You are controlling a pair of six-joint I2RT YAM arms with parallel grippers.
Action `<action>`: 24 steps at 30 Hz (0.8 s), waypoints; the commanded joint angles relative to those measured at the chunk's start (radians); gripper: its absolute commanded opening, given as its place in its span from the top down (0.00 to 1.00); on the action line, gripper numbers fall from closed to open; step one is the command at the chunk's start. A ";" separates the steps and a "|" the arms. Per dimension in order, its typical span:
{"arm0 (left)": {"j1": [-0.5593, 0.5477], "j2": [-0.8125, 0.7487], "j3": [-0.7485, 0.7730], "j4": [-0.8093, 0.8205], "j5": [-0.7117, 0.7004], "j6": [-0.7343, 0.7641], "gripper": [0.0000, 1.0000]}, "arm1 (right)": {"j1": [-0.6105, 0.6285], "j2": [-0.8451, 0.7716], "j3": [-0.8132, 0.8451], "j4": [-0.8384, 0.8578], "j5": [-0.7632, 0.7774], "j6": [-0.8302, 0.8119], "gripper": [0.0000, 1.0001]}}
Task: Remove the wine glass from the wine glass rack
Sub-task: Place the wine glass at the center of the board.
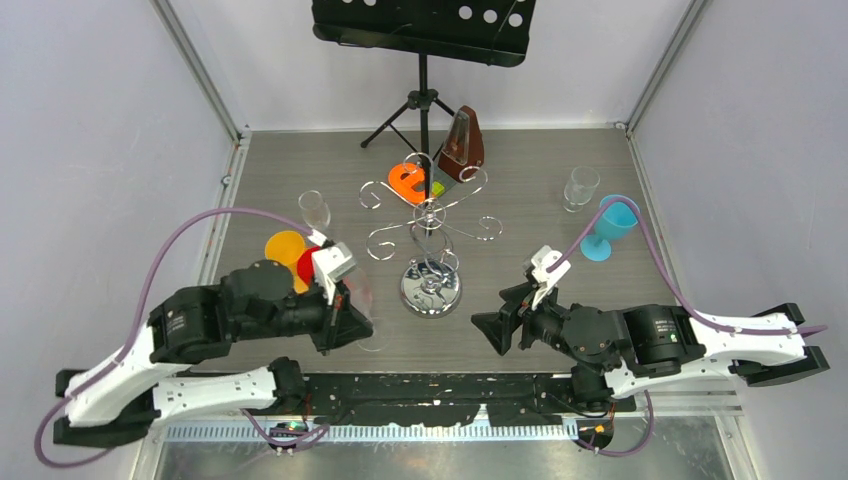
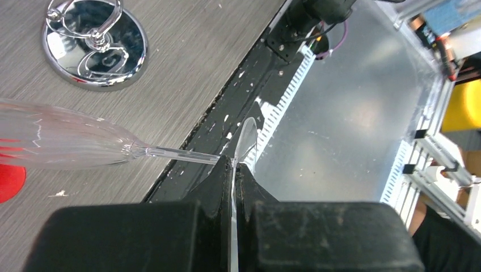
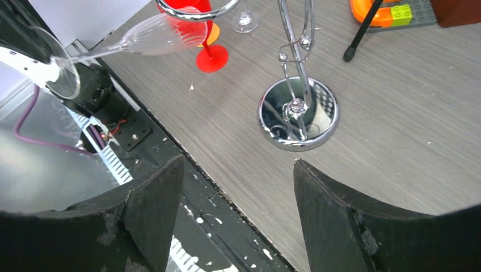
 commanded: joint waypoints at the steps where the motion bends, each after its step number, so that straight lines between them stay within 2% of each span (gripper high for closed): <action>1: -0.159 0.060 0.029 0.040 -0.263 -0.046 1.00 | 0.002 -0.003 0.031 -0.005 -0.032 0.125 0.24; 9: -0.408 0.174 0.039 0.039 -0.523 -0.049 1.00 | 0.002 0.017 0.024 0.015 -0.098 0.206 0.24; 18: -0.591 0.254 0.014 0.110 -0.637 0.022 1.00 | 0.002 0.053 0.010 0.100 -0.170 0.253 0.24; 24: -0.703 0.360 0.068 0.106 -0.721 0.066 1.00 | 0.002 0.073 0.010 0.142 -0.183 0.294 0.24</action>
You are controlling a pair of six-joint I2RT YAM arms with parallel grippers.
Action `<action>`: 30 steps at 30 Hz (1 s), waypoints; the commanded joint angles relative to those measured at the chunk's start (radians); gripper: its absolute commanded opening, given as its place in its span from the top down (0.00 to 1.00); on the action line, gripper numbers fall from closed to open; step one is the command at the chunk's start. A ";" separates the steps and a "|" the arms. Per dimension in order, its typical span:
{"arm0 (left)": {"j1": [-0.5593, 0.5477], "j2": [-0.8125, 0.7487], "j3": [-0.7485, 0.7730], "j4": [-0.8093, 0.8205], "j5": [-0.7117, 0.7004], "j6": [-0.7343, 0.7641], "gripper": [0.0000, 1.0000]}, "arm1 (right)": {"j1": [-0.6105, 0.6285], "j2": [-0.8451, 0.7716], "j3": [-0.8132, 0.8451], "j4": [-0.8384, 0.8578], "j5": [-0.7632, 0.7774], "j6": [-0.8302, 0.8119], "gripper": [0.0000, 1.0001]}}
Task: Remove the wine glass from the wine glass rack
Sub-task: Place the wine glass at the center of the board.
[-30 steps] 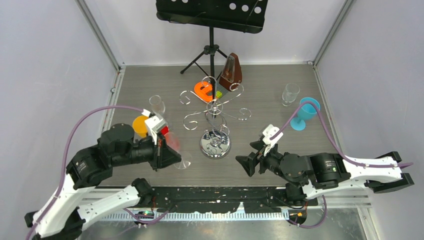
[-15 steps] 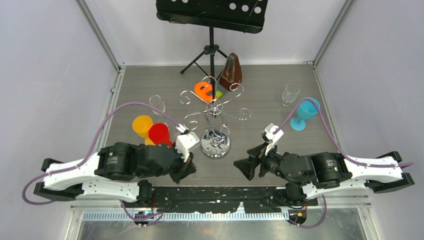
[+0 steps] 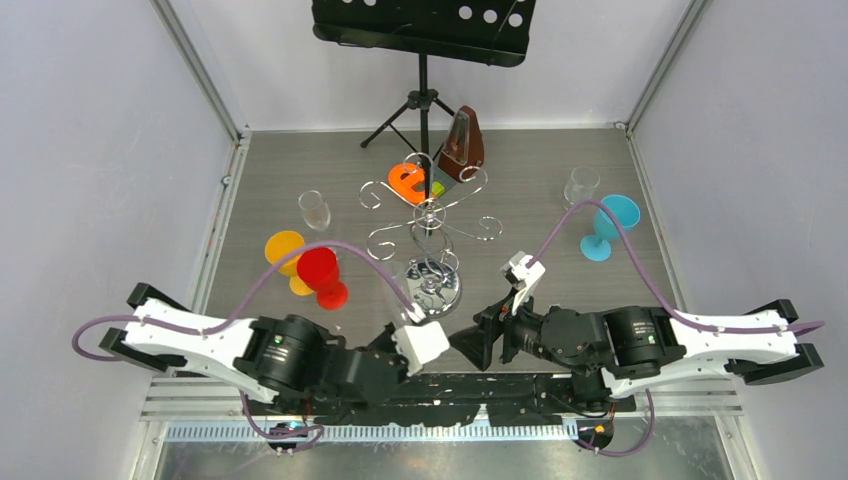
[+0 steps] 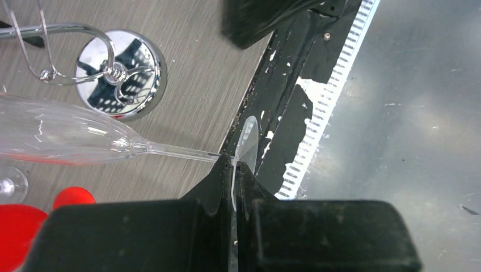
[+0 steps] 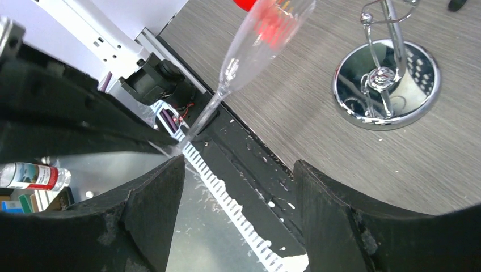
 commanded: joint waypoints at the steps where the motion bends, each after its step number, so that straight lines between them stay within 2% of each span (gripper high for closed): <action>1: -0.051 0.054 0.062 0.049 -0.099 0.041 1.00 | 0.002 0.010 0.006 0.088 -0.015 0.060 0.24; 23: -0.189 0.123 0.054 0.147 -0.176 0.098 1.00 | -0.024 0.121 -0.072 0.233 -0.179 0.179 0.26; 30: -0.229 0.128 0.055 0.163 -0.230 0.101 1.00 | -0.033 0.158 -0.084 0.265 -0.221 0.202 0.32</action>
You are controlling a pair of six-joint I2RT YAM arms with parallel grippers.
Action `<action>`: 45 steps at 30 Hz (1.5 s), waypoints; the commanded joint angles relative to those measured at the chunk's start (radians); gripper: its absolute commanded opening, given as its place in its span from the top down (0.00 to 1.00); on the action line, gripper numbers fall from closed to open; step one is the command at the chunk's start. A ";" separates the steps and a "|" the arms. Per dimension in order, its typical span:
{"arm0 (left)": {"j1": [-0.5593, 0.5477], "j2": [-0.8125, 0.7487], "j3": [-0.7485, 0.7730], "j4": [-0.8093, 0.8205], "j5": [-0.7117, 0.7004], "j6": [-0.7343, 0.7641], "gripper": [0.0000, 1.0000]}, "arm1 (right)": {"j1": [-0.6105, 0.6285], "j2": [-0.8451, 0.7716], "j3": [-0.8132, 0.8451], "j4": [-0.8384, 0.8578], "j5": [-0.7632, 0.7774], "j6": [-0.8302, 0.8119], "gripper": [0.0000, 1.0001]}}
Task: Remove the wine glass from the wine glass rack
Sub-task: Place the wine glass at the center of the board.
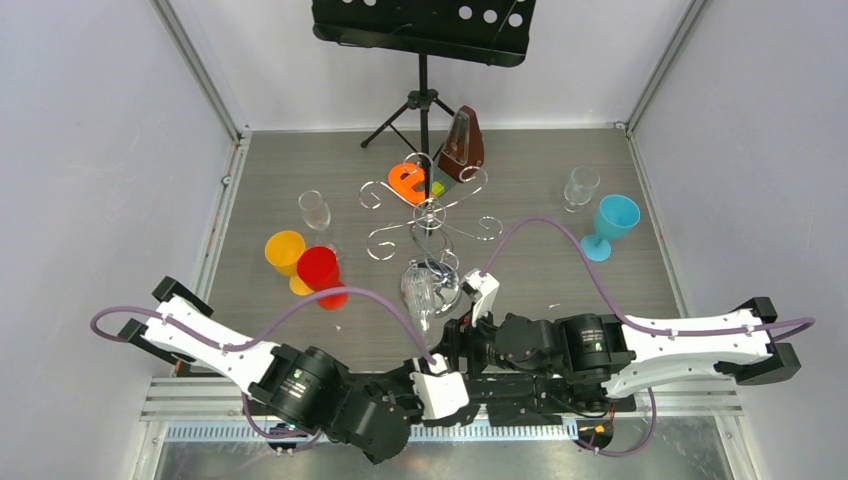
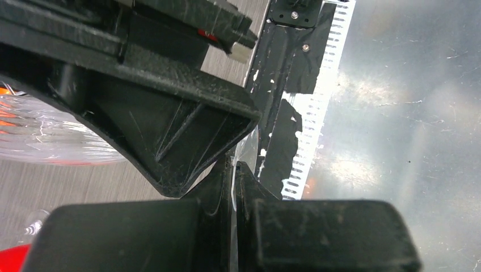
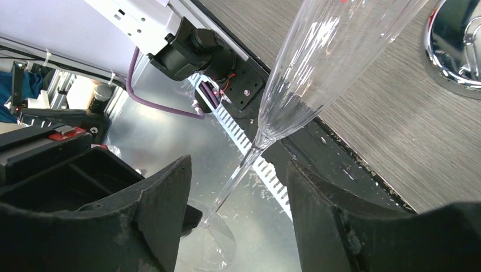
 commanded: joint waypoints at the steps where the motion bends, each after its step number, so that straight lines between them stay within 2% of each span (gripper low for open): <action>1: -0.030 -0.003 0.040 0.068 -0.084 0.013 1.00 | -0.005 0.013 -0.008 0.075 -0.026 0.041 0.35; 10: -0.063 -0.001 0.020 0.126 -0.152 0.036 1.00 | -0.016 0.030 -0.042 0.134 -0.065 0.067 0.49; 18: -0.071 0.002 0.002 0.139 -0.151 0.018 1.00 | -0.021 0.018 -0.072 0.157 -0.076 0.081 0.81; 22: -0.073 0.010 -0.004 0.142 -0.138 0.000 1.00 | -0.023 0.015 -0.088 0.179 -0.086 0.087 0.93; 27: -0.073 0.018 -0.020 0.148 -0.118 -0.021 1.00 | -0.027 0.022 -0.094 0.197 -0.104 0.084 0.94; 29: -0.073 0.019 -0.029 0.158 -0.107 -0.025 0.94 | -0.028 0.025 -0.097 0.205 -0.113 0.076 0.94; 33: -0.073 0.020 -0.051 0.173 -0.099 -0.032 0.73 | -0.028 0.026 -0.101 0.213 -0.125 0.054 0.94; 39: -0.067 0.003 -0.088 0.199 -0.116 -0.032 0.54 | -0.029 0.005 -0.109 0.172 -0.075 -0.022 0.94; 41: -0.049 -0.021 -0.115 0.227 -0.103 -0.031 0.49 | -0.029 -0.005 -0.122 0.162 -0.049 -0.066 0.94; 45: 0.006 -0.092 -0.198 0.317 -0.028 -0.008 0.46 | -0.029 -0.019 -0.133 0.141 -0.013 -0.188 0.94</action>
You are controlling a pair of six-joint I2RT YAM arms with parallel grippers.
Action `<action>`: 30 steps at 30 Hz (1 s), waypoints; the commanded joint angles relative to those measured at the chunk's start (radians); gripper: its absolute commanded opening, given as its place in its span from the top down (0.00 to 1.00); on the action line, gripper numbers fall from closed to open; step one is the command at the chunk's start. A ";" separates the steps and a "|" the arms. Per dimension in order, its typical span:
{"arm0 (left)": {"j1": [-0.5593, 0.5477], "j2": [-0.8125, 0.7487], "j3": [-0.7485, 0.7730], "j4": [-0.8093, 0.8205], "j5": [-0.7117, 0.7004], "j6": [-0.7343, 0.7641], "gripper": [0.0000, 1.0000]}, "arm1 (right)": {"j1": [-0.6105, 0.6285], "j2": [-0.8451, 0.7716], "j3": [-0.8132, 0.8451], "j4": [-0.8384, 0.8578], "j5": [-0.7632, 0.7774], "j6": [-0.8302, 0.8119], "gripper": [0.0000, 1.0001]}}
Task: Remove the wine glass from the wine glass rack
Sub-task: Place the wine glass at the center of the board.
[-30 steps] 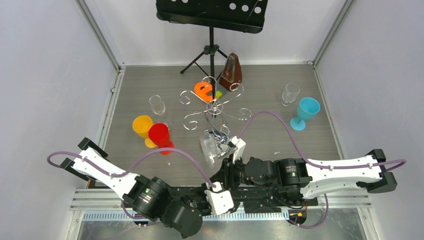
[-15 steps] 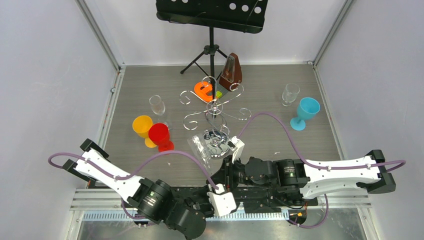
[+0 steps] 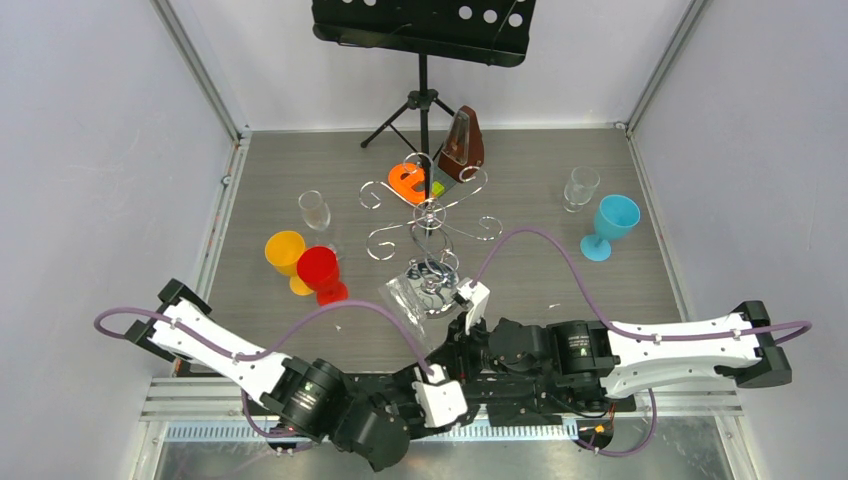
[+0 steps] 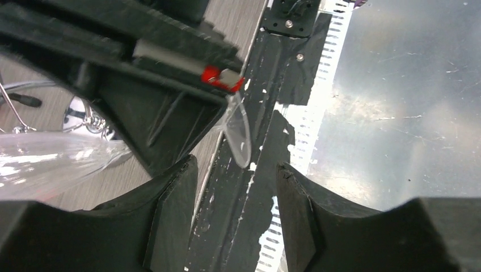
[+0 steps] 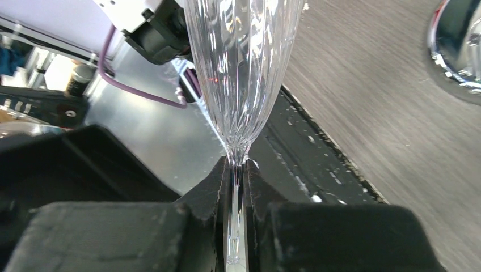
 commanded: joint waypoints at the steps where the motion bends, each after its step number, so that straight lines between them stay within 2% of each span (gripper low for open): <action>1: 0.062 -0.102 -0.065 0.146 0.052 0.006 0.45 | -0.001 -0.031 -0.002 -0.011 0.070 -0.188 0.94; 14: 0.268 -0.299 -0.211 0.333 0.298 0.030 0.31 | -0.002 -0.058 -0.005 -0.106 0.197 -0.515 0.94; 19: 0.363 -0.335 -0.235 0.382 0.379 0.018 0.16 | -0.003 -0.073 -0.009 -0.110 0.228 -0.638 0.95; 23: 0.428 -0.358 -0.238 0.412 0.435 0.002 0.01 | -0.009 -0.077 -0.029 -0.092 0.252 -0.744 0.95; 30: 0.525 -0.394 -0.241 0.432 0.518 -0.049 0.01 | -0.021 -0.107 -0.075 -0.050 0.289 -0.936 0.94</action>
